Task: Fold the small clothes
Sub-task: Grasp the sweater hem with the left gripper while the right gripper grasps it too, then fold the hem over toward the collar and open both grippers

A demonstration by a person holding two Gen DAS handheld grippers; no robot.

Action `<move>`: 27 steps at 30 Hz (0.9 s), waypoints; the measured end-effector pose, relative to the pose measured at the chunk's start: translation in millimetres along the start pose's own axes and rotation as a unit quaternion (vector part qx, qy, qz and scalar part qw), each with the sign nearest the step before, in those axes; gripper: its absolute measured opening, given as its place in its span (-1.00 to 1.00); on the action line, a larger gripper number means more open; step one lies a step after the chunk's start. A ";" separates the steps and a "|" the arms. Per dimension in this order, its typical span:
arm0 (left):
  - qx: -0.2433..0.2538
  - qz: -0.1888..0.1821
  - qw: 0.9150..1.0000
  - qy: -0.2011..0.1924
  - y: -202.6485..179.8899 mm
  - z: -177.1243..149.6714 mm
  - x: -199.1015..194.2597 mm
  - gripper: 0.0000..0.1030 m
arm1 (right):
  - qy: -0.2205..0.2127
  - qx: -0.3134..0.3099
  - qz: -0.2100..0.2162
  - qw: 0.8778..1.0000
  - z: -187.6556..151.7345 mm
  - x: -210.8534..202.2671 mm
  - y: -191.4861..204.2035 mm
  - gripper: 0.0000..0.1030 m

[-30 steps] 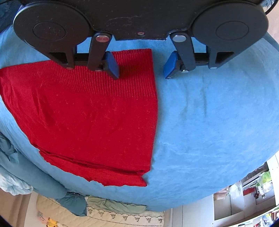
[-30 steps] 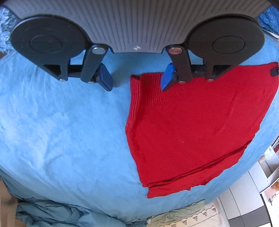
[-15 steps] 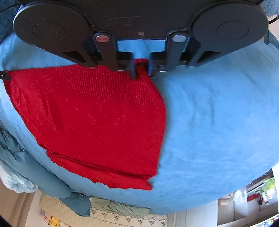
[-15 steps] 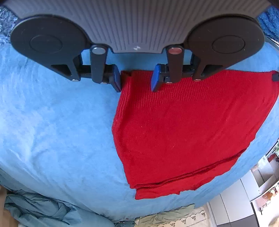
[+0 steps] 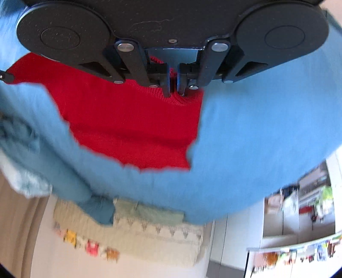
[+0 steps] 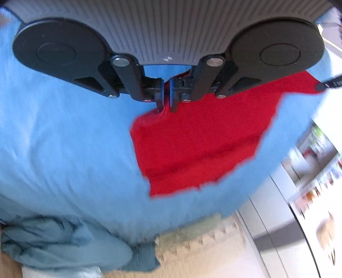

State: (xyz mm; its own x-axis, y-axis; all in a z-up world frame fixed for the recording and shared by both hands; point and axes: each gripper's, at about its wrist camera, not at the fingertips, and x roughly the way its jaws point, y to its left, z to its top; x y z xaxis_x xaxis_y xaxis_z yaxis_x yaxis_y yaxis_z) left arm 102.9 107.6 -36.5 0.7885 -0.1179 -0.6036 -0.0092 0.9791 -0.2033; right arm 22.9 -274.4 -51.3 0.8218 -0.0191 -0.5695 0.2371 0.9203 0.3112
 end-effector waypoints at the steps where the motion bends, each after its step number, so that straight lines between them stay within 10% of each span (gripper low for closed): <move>1: -0.003 -0.003 1.000 -0.013 -2.8 17.7 3.3 -0.90 | -0.011 0.009 0.013 1.000 20.0 0.7 1.8 -0.62; 6: 0.008 0.023 0.998 -0.050 -25.0 121.4 60.5 -0.90 | -0.044 0.039 0.042 0.997 132.0 44.8 7.0 -0.62; 13: 0.007 0.082 0.995 -0.055 -39.9 217.9 211.6 -0.90 | -0.044 0.044 0.007 0.998 250.9 210.5 3.0 -0.62; 19: 0.024 0.136 0.990 -0.015 -33.8 200.2 337.0 -0.91 | 0.013 -0.015 -0.052 0.998 248.5 362.7 -3.8 -0.62; 24: 0.036 0.152 0.988 -0.003 -25.4 190.5 380.6 -0.90 | 0.002 -0.011 -0.049 0.999 242.7 403.7 -17.0 -0.62; 27: 0.036 0.164 0.986 0.008 -28.3 197.0 388.6 -0.54 | 0.001 -0.025 -0.052 0.998 242.1 411.4 -14.2 -0.52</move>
State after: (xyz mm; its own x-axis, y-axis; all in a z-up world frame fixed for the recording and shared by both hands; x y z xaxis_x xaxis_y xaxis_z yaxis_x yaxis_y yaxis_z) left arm 530.7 66.8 -113.4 0.7411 0.2051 -0.6393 -0.2187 0.9740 0.0590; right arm 483.0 -390.0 -105.8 0.7926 -0.1142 -0.5989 0.2944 0.9319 0.2119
